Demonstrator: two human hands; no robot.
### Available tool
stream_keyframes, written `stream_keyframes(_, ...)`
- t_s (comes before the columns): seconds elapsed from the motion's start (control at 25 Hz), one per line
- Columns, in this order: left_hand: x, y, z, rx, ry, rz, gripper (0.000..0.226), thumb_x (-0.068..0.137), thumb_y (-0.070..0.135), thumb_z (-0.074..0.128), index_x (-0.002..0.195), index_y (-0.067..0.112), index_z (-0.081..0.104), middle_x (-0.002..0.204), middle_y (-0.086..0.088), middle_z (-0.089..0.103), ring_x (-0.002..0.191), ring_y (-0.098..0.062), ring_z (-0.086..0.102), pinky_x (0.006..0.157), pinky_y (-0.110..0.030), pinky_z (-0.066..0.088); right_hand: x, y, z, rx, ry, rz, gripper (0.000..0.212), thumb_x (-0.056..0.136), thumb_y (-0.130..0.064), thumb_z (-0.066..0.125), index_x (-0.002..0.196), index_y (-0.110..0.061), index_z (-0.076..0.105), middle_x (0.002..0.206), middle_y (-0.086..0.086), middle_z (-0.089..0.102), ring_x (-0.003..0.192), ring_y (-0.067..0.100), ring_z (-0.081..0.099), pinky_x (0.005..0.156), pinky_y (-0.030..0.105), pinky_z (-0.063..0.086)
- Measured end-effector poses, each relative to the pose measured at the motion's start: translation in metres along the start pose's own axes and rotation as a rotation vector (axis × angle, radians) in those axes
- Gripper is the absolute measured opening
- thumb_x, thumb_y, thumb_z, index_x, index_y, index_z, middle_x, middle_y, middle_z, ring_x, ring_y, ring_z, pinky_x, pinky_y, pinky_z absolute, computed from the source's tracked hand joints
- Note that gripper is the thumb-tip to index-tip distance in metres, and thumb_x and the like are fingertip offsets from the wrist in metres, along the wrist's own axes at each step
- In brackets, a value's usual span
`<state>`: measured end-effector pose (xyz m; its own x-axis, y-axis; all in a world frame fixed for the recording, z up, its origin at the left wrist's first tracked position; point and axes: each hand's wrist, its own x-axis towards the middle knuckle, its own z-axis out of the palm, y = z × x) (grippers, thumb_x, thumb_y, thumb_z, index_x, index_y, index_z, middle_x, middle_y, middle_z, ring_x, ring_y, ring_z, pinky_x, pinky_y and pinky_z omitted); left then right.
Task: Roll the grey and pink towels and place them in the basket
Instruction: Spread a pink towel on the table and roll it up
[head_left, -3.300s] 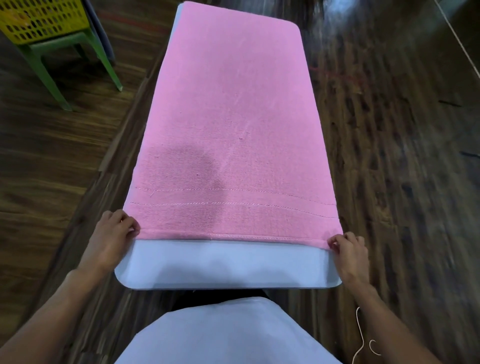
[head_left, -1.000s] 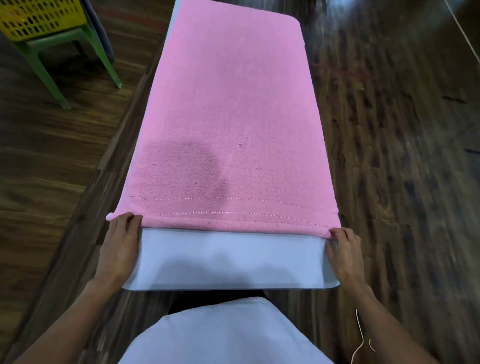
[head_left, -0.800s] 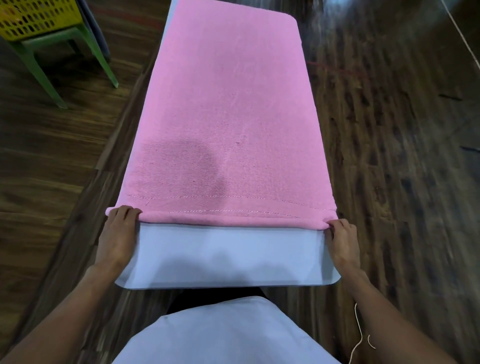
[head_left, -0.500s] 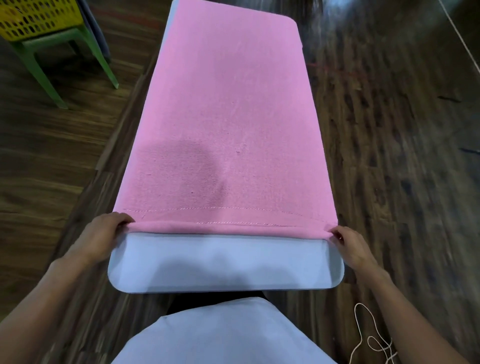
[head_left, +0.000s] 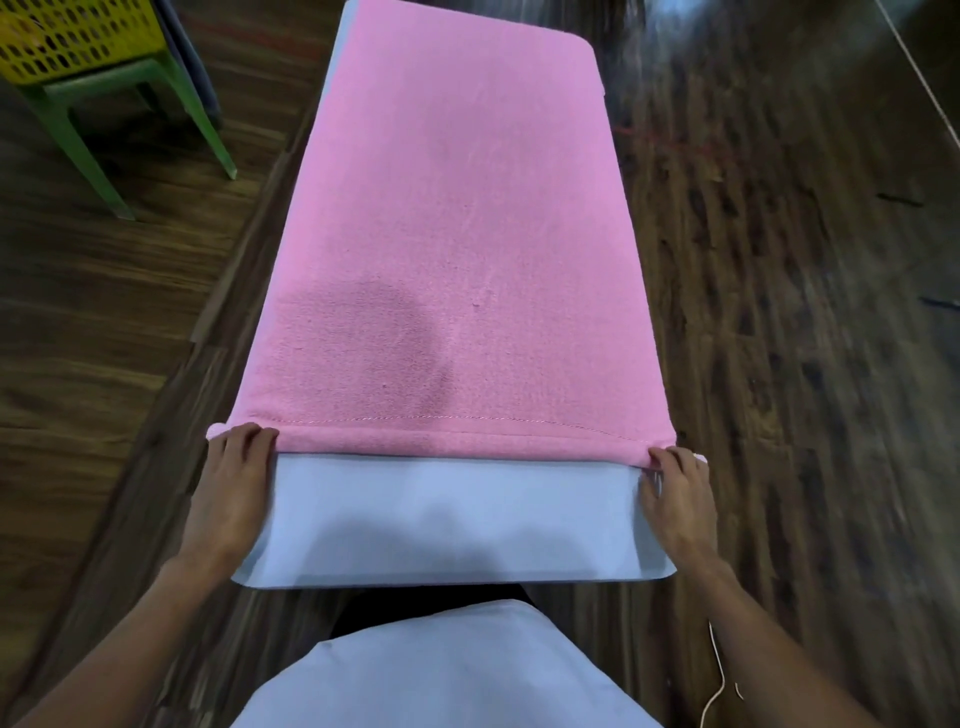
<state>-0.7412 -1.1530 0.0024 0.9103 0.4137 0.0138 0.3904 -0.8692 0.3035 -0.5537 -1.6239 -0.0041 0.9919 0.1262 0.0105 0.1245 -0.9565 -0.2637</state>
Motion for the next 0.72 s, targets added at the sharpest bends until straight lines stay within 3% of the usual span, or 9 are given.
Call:
stream_keyframes(0.16,0.021,0.001,-0.007,-0.042,-0.056,-0.046,0.032,0.087,-0.003,0.056,0.118,0.001,0.058,0.120,-0.017,0.055,0.114,-0.033,0.042,0.081,-0.055,0.049,0.025,0.002,-0.001,0.027,-0.063,0.025,0.022,0.092,-0.001,0.055,0.110,-0.006,0.066,0.115,0.011,0.063,0.106,0.029,0.052,0.087,0.049,0.052)
stream_keyframes(0.32,0.019,-0.009,-0.016,-0.058,-0.091,-0.006,0.034,0.085,-0.006,0.055,0.118,0.001,0.062,0.116,-0.016,0.060,0.111,-0.032,0.049,0.090,-0.050,0.047,0.015,0.005,-0.009,0.028,-0.105,0.014,0.023,0.096,-0.008,0.054,0.117,-0.008,0.065,0.118,0.009,0.063,0.106,0.026,0.054,0.094,0.044,0.052)
stream_keyframes(0.44,0.022,-0.025,-0.024,-0.055,-0.190,0.074,0.030,0.083,-0.008,0.058,0.111,0.002,0.067,0.108,-0.014,0.065,0.101,-0.034,0.056,0.086,-0.045,0.046,0.015,0.024,-0.021,-0.008,-0.269,-0.101,0.023,0.097,-0.009,0.053,0.117,-0.010,0.065,0.117,0.007,0.065,0.106,0.024,0.056,0.090,0.038,0.050)
stream_keyframes(0.56,0.050,-0.039,-0.025,-0.055,-0.326,0.123,0.020,0.083,-0.003,0.065,0.101,0.003,0.071,0.098,-0.014,0.070,0.092,-0.035,0.064,0.079,-0.037,0.047,0.035,0.025,-0.032,0.111,-0.391,-0.013,0.015,0.095,-0.009,0.059,0.107,-0.012,0.068,0.107,0.003,0.067,0.095,0.019,0.061,0.088,0.034,0.052)
stream_keyframes(0.68,0.079,-0.034,-0.024,-0.210,-0.298,-0.062,0.015,0.081,0.000,0.071,0.096,0.004,0.071,0.091,-0.010,0.069,0.084,-0.026,0.062,0.072,-0.014,0.042,0.055,0.013,-0.028,0.246,-0.298,0.190,0.007,0.090,-0.009,0.067,0.091,-0.015,0.065,0.096,0.002,0.066,0.086,0.017,0.061,0.087,0.035,0.056)
stream_keyframes(0.72,0.084,-0.030,-0.023,-0.247,-0.260,-0.103,0.014,0.079,-0.002,0.073,0.092,0.004,0.071,0.088,-0.010,0.068,0.082,-0.025,0.060,0.071,-0.015,0.041,0.057,0.009,-0.024,0.201,-0.221,0.193,0.006,0.089,-0.008,0.068,0.088,-0.014,0.066,0.097,0.005,0.065,0.086,0.019,0.059,0.086,0.037,0.055)
